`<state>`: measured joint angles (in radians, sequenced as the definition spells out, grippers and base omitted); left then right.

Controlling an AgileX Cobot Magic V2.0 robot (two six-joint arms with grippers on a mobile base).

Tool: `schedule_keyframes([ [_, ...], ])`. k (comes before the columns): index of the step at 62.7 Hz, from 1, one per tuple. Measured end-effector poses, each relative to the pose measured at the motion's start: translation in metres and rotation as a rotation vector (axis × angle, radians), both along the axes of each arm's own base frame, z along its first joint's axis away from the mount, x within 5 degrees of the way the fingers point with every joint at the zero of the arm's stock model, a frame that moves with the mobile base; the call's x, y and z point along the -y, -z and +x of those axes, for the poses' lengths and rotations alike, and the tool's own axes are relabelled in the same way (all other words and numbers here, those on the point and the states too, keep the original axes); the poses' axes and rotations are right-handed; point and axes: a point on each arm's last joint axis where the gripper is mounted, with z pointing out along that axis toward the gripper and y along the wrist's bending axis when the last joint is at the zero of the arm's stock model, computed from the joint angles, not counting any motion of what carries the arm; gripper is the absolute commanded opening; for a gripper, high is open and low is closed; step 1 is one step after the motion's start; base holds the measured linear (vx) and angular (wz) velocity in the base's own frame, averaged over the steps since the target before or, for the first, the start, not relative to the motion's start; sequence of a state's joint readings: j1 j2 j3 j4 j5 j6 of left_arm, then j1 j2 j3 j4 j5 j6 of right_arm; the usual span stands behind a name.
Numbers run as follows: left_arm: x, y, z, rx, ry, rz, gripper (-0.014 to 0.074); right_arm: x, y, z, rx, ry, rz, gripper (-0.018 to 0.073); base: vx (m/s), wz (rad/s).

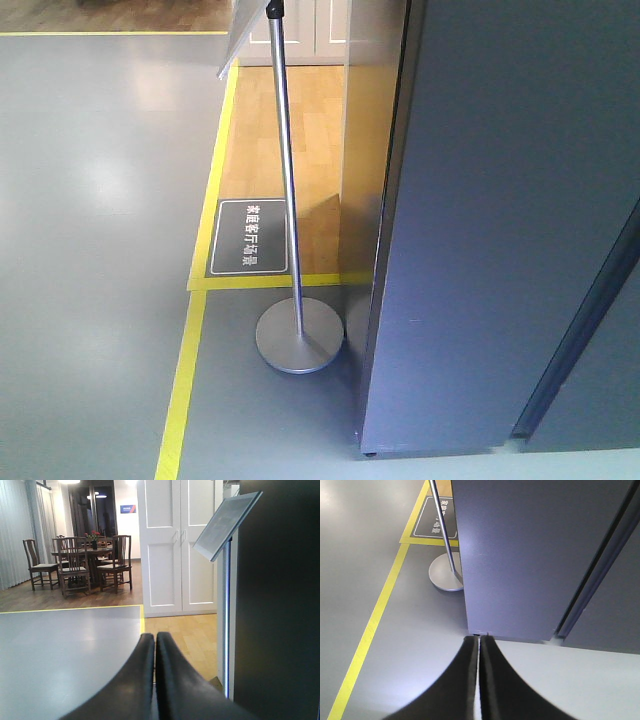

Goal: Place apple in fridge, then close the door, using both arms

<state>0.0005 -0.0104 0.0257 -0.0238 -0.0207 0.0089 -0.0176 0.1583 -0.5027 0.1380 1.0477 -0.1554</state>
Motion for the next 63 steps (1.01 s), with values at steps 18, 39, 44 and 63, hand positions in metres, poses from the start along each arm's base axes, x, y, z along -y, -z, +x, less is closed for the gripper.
schedule_keyframes([
  [18, 0.0000, -0.0036, -0.0004, 0.040, 0.002, -0.009, -0.0006, 0.0000, 0.0000, 0.0000, 0.000, 0.000, 0.000, -0.0003, 0.00, 0.00],
  [39, 0.0000, -0.0071, -0.0009, 0.079, 0.001, -0.011, -0.0006, 0.0000, 0.0000, 0.0000, 0.000, 0.000, 0.000, -0.0003, 0.00, 0.00],
  [44, 0.0000, -0.0071, -0.0009, 0.079, 0.001, -0.011, -0.0006, 0.0000, 0.0000, 0.0000, 0.000, 0.000, 0.000, -0.0003, 0.00, 0.00],
  [63, 0.0000, -0.0076, -0.0010, 0.085, 0.001, -0.011, -0.0006, 0.0000, 0.0004, -0.0003, -0.006, -0.001, 0.000, -0.0003, 0.00, 0.00],
])
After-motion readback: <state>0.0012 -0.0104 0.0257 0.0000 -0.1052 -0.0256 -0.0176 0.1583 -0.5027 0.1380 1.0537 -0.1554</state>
